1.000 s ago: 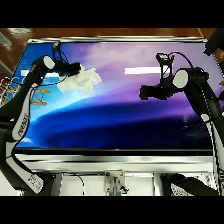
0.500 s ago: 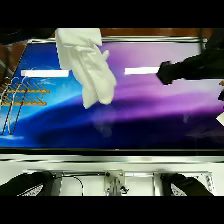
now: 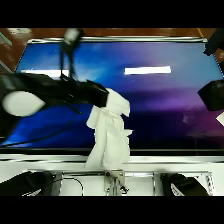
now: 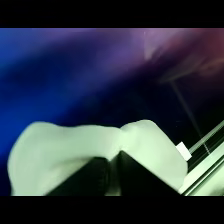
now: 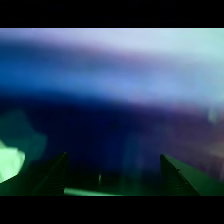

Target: Fold the shirts.

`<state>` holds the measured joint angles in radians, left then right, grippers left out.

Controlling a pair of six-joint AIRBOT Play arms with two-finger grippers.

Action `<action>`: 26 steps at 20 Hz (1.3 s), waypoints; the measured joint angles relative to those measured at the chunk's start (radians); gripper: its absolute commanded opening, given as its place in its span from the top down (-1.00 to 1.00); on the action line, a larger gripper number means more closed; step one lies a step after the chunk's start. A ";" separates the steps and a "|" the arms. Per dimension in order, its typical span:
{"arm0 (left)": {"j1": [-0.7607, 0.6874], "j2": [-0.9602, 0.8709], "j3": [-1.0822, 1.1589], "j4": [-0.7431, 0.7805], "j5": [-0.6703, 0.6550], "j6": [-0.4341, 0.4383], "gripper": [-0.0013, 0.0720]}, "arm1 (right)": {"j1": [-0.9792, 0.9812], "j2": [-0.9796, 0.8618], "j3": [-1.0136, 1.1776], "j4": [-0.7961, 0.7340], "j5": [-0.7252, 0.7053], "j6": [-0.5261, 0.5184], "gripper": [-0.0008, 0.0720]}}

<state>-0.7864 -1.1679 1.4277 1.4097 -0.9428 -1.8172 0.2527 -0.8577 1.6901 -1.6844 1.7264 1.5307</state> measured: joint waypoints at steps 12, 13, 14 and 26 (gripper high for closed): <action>0.274 0.046 -0.193 -0.003 -0.352 0.032 -0.72 | -0.187 -0.129 -0.571 0.336 -0.116 -0.107 -0.92; 0.295 0.076 -0.253 -0.025 -0.383 0.047 -0.72 | -0.230 -0.154 -0.609 0.404 -0.143 -0.121 -0.92; 0.311 0.109 -0.333 -0.056 -0.401 0.056 -0.72 | -0.270 -0.188 -0.640 0.470 -0.178 -0.131 -0.92; 0.351 0.098 -0.899 -0.407 -0.152 0.129 -0.68 | -0.229 -0.570 -0.717 0.703 -0.540 -0.128 -0.92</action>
<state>-0.4358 -1.0698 0.5289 1.0031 -1.0946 -1.6886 0.0238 -1.4277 0.9733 -0.9810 1.1862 1.4029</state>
